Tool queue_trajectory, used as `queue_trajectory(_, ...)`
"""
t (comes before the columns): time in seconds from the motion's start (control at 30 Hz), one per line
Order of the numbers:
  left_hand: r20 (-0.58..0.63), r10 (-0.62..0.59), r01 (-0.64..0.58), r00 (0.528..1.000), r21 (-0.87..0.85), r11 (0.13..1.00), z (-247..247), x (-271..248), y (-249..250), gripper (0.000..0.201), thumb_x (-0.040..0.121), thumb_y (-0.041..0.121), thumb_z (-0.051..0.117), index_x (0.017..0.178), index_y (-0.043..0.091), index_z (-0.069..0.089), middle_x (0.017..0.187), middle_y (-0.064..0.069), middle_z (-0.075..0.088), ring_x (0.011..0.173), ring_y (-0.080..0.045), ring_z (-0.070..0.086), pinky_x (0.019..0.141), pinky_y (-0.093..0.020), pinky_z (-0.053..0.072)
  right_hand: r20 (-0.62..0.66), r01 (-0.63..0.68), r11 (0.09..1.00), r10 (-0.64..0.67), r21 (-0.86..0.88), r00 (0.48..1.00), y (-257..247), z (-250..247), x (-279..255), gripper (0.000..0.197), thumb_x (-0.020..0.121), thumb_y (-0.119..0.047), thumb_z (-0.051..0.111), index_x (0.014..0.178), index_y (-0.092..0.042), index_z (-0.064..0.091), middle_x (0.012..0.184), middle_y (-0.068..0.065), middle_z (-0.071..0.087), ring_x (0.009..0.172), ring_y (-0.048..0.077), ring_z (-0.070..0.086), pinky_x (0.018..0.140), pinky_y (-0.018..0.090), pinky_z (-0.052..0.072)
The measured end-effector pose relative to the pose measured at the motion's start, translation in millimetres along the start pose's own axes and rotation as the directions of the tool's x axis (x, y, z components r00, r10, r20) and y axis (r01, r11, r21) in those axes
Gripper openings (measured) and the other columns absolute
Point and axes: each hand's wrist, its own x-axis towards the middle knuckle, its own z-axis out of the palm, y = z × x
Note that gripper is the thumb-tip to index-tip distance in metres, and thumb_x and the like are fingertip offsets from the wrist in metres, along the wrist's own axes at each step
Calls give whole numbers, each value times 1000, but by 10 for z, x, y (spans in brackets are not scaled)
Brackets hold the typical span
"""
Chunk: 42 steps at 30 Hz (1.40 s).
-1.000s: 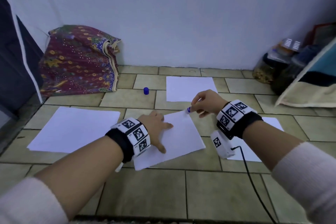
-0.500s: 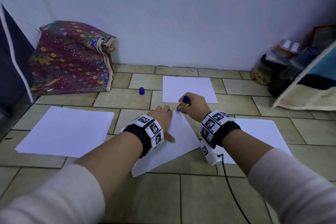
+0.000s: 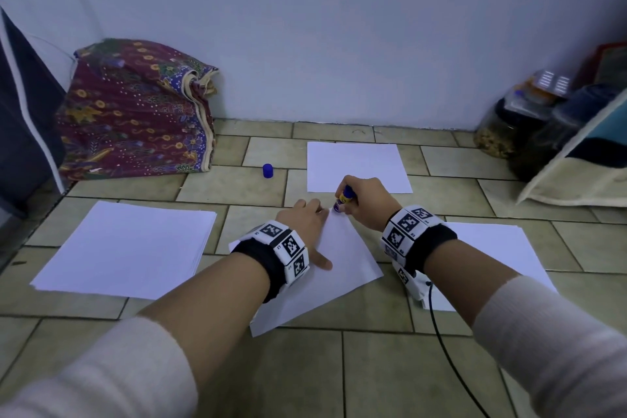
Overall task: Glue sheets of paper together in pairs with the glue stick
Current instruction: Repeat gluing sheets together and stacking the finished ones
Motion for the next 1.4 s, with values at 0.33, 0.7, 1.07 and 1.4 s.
queue_trajectory(0.33, -8, 7, -7, 1000, 7, 1000, 0, 14, -7, 94, 65, 66, 72, 137, 18, 36, 131, -3, 39, 121, -22, 38, 79, -36, 44, 144, 67, 993, -52, -99, 988, 66, -93, -356, 20, 85, -12, 68, 103, -10, 61, 95, 6, 64, 83, 18, 54, 71, 23, 42)
queue_trajectory(0.7, -10, -3, 4, 1000, 35, 999, -37, -35, 14, 99, 66, 68, 71, 141, 17, 33, 135, -3, 36, 124, -21, 36, 89, -39, 46, 255, 103, 984, -62, -148, 965, 221, -212, -886, 15, 87, -8, 62, 101, -11, 58, 78, -11, 61, 65, -7, 52, 62, 6, 39)
queue_trajectory(1.07, -35, -251, 251, 967, -16, 968, 40, -171, 64, 99, 70, 78, 56, 132, 5, 34, 130, -8, 42, 120, -22, 44, 87, -32, 42, 47, -193, 838, 197, 510, 979, 247, -487, -840, 15, 82, -2, 69, 93, 2, 60, 73, 11, 67, 53, 12, 65, 59, 21, 56)
queue_trajectory(1.4, 78, 396, -403, 915, 191, 895, 30, -313, 51, 57, 101, 33, 39, 153, 34, 13, 160, 1, 7, 144, -20, 14, 106, -40, 36, -13, -267, 757, 341, 596, 940, 244, -216, -501, 22, 82, -1, 70, 98, 4, 56, 75, 18, 66, 55, 19, 64, 67, 32, 58)
